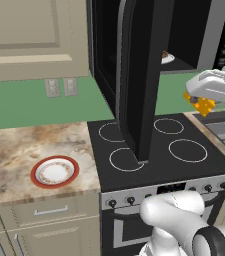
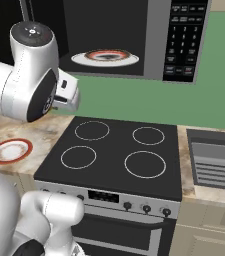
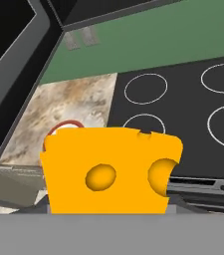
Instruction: Pick the cheese from the counter and place it in the microwave. Then turn on the microwave.
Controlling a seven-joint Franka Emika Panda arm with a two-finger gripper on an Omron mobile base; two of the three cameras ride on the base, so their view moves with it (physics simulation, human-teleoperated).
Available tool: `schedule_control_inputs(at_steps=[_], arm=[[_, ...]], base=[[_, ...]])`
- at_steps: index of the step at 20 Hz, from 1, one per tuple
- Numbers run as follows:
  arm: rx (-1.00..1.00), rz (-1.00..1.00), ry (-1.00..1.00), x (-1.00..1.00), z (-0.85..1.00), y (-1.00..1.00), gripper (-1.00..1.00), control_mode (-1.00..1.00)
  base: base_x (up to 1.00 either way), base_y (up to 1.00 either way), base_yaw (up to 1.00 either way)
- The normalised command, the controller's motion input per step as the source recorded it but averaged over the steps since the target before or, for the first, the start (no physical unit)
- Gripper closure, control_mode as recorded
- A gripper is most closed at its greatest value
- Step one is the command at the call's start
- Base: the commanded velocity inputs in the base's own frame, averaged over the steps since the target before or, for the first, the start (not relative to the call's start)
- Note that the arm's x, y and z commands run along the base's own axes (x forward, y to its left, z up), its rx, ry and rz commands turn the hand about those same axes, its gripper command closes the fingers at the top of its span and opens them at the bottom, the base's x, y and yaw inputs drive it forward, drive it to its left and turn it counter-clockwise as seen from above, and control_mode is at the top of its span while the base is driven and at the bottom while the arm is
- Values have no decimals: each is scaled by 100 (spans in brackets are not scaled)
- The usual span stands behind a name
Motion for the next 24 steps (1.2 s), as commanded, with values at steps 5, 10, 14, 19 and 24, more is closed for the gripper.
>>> schedule_control_inputs(at_steps=[5,10,14,19,24], arm=[[0,0,-13,26,8,-11,100,-100],[0,0,-24,21,4,-5,100,-100],[0,0,-30,16,1,0,100,-100],[0,-1,-24,13,2,-1,100,-100],[0,-2,-5,19,18,-2,100,-100]], base=[[0,0,0],[0,0,0],[0,0,0],[0,0,0],[0,0,0]])
